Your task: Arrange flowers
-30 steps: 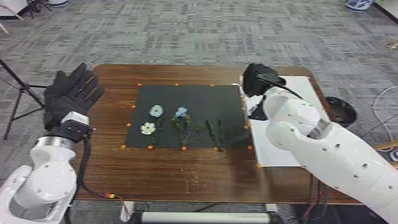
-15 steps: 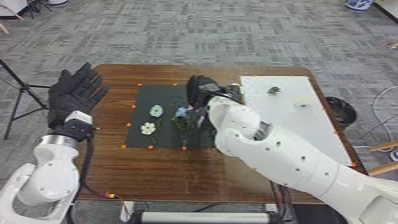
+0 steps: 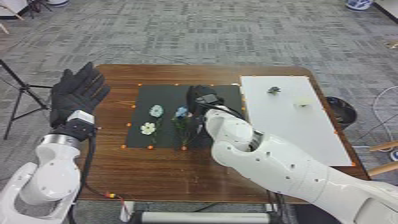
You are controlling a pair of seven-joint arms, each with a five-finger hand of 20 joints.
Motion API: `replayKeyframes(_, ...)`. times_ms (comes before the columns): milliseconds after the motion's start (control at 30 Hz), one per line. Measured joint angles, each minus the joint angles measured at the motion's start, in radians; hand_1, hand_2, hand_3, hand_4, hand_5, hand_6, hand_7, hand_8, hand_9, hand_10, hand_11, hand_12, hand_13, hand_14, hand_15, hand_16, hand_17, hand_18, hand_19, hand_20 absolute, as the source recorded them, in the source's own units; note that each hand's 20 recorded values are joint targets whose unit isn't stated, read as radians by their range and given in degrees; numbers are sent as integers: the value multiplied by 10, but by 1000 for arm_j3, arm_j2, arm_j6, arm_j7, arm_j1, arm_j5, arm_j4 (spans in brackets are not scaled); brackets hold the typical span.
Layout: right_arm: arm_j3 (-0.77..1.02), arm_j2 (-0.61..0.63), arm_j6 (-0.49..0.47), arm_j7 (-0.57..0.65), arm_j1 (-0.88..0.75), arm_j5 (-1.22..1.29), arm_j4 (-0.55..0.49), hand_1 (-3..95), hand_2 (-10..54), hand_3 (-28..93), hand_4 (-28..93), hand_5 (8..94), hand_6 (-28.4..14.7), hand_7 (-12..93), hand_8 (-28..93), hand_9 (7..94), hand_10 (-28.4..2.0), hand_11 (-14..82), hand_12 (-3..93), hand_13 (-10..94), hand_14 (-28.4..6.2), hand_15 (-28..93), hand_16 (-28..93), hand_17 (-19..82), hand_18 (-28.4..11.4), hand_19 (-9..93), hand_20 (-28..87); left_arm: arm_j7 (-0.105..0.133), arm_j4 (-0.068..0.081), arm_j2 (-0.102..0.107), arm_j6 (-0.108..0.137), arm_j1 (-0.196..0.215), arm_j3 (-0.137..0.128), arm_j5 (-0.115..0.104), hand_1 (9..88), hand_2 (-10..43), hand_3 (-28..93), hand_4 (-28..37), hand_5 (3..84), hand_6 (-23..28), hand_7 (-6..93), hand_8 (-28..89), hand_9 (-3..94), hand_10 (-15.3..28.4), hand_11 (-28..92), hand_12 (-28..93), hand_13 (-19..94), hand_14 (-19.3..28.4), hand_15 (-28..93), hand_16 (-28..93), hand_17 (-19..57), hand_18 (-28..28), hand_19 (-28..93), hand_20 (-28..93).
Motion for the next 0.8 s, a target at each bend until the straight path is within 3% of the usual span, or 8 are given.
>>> replayKeyframes(200, -2, 4, 6, 0, -1, -5, 17, 626, -95, 673, -282, 665, 12, 482, 92, 749, -81, 256, 554, 692, -50, 591, 452, 305, -197, 687, 319, -7, 5, 1, -6, -11, 11, 0, 281, 146, 664, -283, 379, 88, 50, -69, 263, 139, 145, 85, 184, 121, 132, -31, -68, 136, 315, 75)
replayKeyframes(467, -4, 8, 5, 0, -2, -5, 16, 592, -95, 675, -278, 667, -6, 368, 27, 759, -88, 162, 474, 687, -55, 590, 446, 302, -198, 689, 316, -8, 4, 1, -10, -13, 13, 0, 281, 146, 666, -283, 379, 88, 50, -69, 263, 138, 145, 84, 184, 121, 133, -31, -68, 135, 315, 74)
replayKeyframes(567, -1, 10, 4, 1, -6, -4, 13, 586, -95, 680, -280, 643, -16, 257, 1, 761, -90, 157, 465, 687, -57, 595, 438, 302, -200, 692, 313, -7, 4, 1, -10, -10, 8, 0, 280, 146, 666, -283, 379, 88, 49, -69, 263, 138, 146, 85, 184, 122, 133, -31, -68, 135, 315, 74)
replayKeyframes(800, 2, 17, -7, 5, -17, -4, -5, 582, -95, 679, -279, 640, -16, 228, -10, 760, -91, 157, 462, 684, -59, 595, 436, 300, -201, 693, 312, -8, 4, 1, -13, -6, 4, -4, 279, 146, 667, -283, 378, 88, 50, -68, 264, 139, 147, 86, 185, 130, 138, -28, -68, 136, 315, 74)
